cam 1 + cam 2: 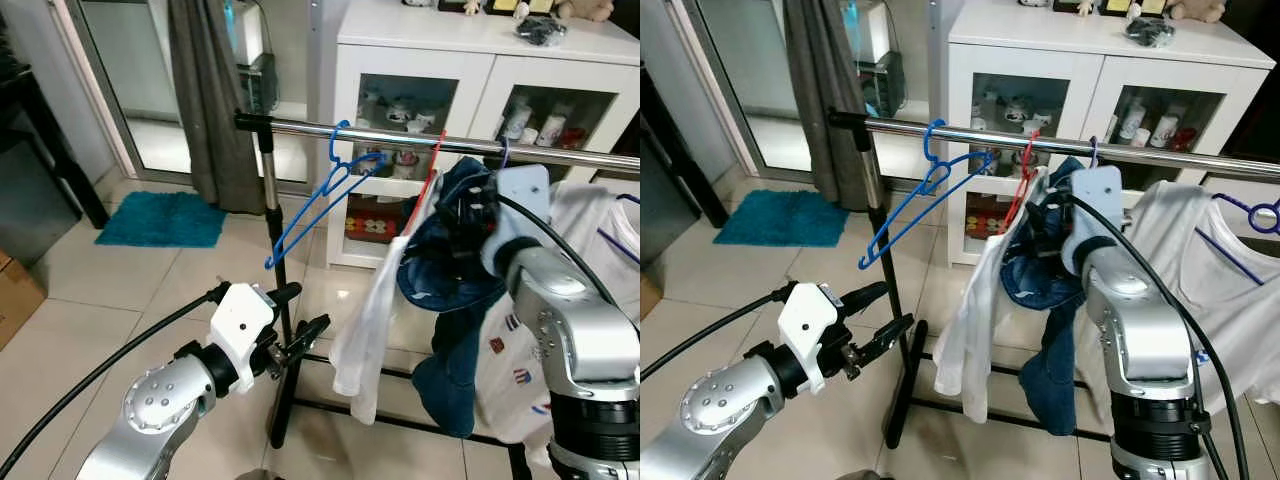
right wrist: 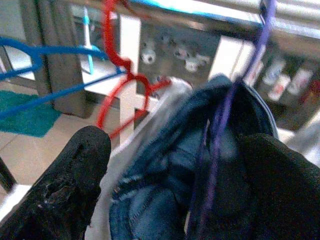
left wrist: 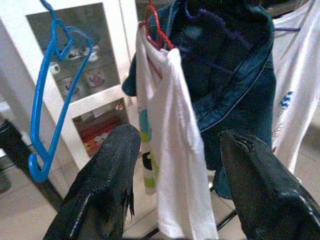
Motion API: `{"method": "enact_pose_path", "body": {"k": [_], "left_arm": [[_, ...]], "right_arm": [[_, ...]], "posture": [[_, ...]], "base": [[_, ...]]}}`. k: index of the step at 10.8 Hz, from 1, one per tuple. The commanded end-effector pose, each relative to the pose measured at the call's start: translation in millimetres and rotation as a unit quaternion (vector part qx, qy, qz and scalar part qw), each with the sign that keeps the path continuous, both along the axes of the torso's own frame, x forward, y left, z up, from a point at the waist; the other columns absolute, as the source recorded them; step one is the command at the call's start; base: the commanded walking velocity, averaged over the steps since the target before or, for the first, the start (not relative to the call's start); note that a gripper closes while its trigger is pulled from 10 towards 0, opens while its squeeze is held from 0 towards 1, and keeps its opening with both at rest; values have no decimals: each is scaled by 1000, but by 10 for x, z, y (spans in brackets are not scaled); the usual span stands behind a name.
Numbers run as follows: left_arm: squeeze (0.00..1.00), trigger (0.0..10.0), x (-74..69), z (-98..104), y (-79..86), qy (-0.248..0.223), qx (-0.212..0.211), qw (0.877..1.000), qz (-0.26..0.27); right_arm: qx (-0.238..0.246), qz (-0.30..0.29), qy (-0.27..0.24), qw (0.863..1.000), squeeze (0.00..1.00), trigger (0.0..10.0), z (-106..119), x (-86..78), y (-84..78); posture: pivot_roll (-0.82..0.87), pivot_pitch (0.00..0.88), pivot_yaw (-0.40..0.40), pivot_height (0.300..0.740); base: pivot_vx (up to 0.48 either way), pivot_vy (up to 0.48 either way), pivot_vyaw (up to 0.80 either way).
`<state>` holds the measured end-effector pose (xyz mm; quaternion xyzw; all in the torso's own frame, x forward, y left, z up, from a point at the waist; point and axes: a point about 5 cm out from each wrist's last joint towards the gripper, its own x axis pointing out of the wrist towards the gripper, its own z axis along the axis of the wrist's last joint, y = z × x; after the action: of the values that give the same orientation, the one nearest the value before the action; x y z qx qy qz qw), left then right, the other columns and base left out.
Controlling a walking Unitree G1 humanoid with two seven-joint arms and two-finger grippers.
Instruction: Hang hanger
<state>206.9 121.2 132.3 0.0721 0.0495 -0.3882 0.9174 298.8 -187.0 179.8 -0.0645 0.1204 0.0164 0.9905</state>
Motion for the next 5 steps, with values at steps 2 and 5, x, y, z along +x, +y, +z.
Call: {"method": "enact_pose_path", "body": {"k": [2, 5], "left_arm": [[0, 10000, 15, -8, -43, 8, 5, 1000, -26], [0, 10000, 56, 14, -52, 4, 8, 999, -34]], "right_arm": [[8, 6, 15, 1000, 0, 10000, -88, 99, -86], [-15, -14, 18, 1000, 0, 10000, -115, 250, -215]], "posture": [[-138, 0, 45, 740], [-136, 0, 53, 740]], "base": [[0, 0, 0], [0, 0, 0]]}}
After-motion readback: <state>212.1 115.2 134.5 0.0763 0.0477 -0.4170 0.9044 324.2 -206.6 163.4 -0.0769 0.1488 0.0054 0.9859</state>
